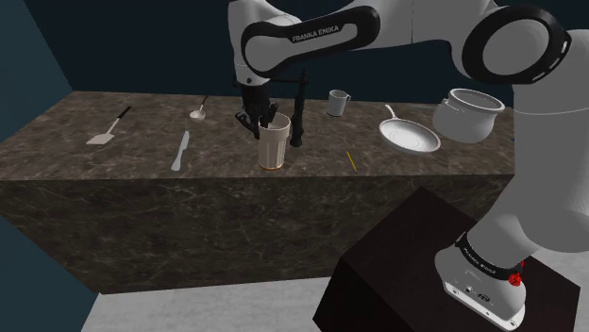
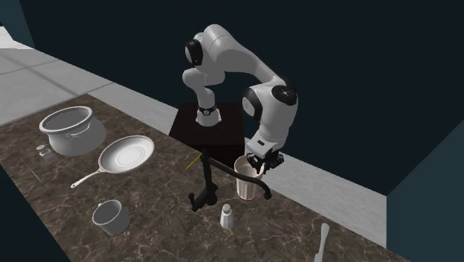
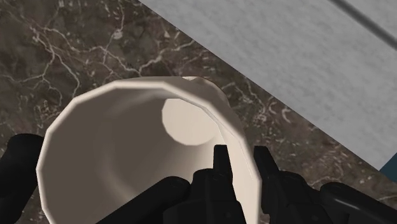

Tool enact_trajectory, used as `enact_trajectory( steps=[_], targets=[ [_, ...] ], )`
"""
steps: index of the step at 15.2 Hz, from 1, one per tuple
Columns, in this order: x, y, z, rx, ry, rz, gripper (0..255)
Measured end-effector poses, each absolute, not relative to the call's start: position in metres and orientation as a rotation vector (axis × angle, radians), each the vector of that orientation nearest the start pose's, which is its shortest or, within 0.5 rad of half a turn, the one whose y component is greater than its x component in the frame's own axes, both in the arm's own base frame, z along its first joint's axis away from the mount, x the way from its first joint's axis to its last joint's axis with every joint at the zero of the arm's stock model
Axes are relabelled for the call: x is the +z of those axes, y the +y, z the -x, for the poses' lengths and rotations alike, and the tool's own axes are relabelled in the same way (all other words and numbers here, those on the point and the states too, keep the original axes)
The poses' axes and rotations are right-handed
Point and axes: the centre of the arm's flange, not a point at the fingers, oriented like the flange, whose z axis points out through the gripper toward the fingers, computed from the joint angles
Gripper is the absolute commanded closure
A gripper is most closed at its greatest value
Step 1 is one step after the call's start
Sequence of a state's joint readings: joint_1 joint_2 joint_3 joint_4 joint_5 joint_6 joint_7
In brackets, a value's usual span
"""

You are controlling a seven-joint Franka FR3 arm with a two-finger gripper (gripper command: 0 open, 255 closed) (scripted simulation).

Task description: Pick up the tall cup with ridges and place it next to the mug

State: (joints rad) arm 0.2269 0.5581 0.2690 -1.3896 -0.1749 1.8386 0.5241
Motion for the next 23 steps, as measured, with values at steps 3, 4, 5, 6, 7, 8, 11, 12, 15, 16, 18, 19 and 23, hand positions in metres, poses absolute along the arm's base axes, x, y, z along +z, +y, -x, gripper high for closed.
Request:
enact_trajectory(
  steps=[3,4,5,6,7,8,11,12,15,16,18,19,23],
  targets=[
    [0.397,0.287,-0.638,0.111,0.013,3.205,255],
    [0.401,0.288,-0.639,0.11,0.013,3.205,255],
    [0.405,0.288,-0.639,0.111,0.013,3.205,255],
    [0.411,0.288,-0.638,0.111,0.013,3.206,255],
    [0.416,0.289,-0.639,0.111,0.013,3.205,255],
    [0.421,0.289,-0.639,0.111,0.013,3.205,255],
    [0.438,0.288,-0.639,0.11,0.013,3.205,255],
    [0.444,0.288,-0.64,0.111,0.013,3.205,255],
    [0.459,0.289,-0.639,0.11,0.014,3.206,255],
    [0.464,0.289,-0.638,0.111,0.013,3.205,255],
    [0.474,0.289,-0.638,0.11,0.013,3.205,255],
    [0.479,0.289,-0.638,0.111,0.013,3.206,255],
    [0.5,0.288,-0.638,0.111,0.013,3.206,255]
  ],
)
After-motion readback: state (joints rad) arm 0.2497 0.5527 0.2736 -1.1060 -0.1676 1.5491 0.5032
